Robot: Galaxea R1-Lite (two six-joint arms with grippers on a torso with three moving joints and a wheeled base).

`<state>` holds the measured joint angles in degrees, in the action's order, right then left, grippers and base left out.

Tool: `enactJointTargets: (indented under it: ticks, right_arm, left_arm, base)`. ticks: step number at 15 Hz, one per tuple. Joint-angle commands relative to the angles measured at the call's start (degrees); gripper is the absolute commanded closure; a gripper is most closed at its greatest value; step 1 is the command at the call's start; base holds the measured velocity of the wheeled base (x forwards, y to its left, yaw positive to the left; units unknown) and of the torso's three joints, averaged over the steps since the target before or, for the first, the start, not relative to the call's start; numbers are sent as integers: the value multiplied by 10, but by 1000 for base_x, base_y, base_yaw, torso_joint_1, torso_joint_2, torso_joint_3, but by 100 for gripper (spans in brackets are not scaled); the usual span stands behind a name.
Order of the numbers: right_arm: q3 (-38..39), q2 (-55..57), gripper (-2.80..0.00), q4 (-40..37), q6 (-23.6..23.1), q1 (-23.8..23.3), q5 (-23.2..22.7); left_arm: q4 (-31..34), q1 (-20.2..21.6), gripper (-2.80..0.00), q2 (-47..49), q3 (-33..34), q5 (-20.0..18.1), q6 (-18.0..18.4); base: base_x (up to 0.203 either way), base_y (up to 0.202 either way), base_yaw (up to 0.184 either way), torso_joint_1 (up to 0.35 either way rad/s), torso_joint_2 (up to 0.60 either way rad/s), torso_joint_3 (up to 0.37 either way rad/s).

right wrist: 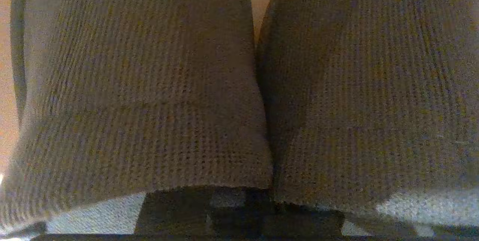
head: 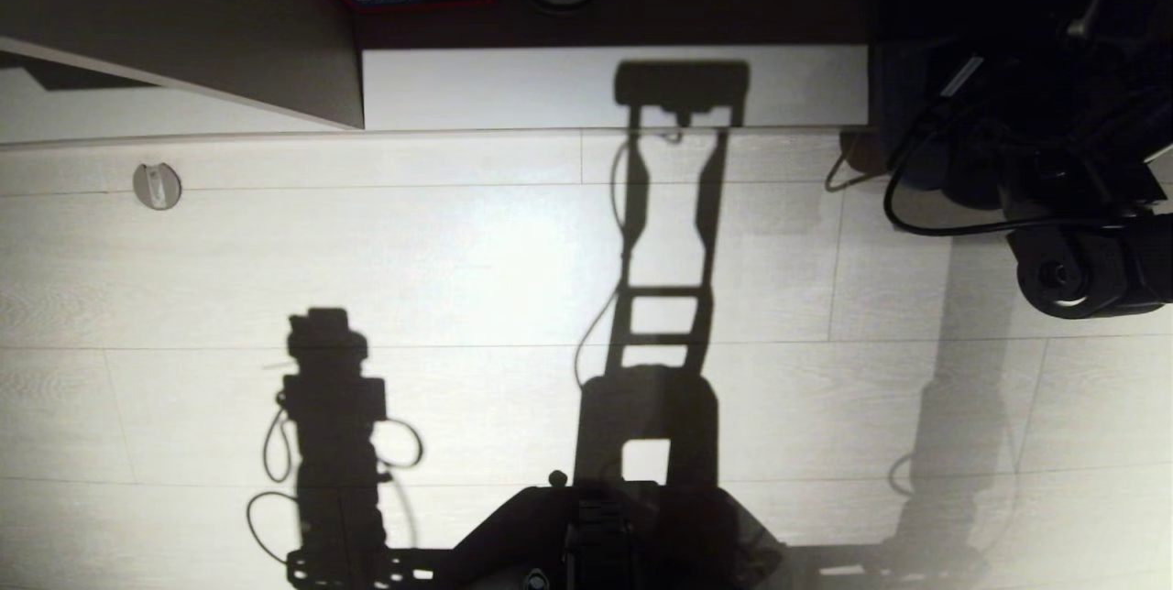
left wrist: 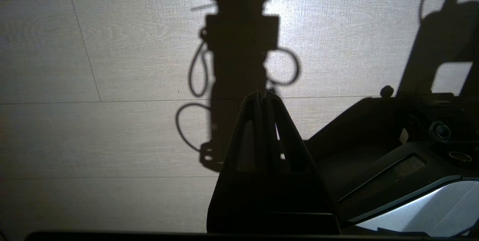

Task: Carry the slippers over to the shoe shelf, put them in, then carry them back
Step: Place the slippers into the shoe cabinet

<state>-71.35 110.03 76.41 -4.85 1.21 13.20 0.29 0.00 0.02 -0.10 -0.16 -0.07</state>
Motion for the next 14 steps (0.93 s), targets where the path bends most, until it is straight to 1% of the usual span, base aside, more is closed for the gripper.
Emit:
enactJointTargets:
  ticks: [1, 14]
  right_arm:
    - [1, -3, 0, 5, 0, 1, 1]
    - [31, -25, 0, -2, -6, 1, -5]
  left_arm:
    - [0, 0, 0, 0, 0, 0, 0]
    - [0, 0, 0, 0, 0, 0, 0]
  base:
    - [0, 0, 0, 0, 0, 0]
    - [0, 0, 0, 0, 0, 0]
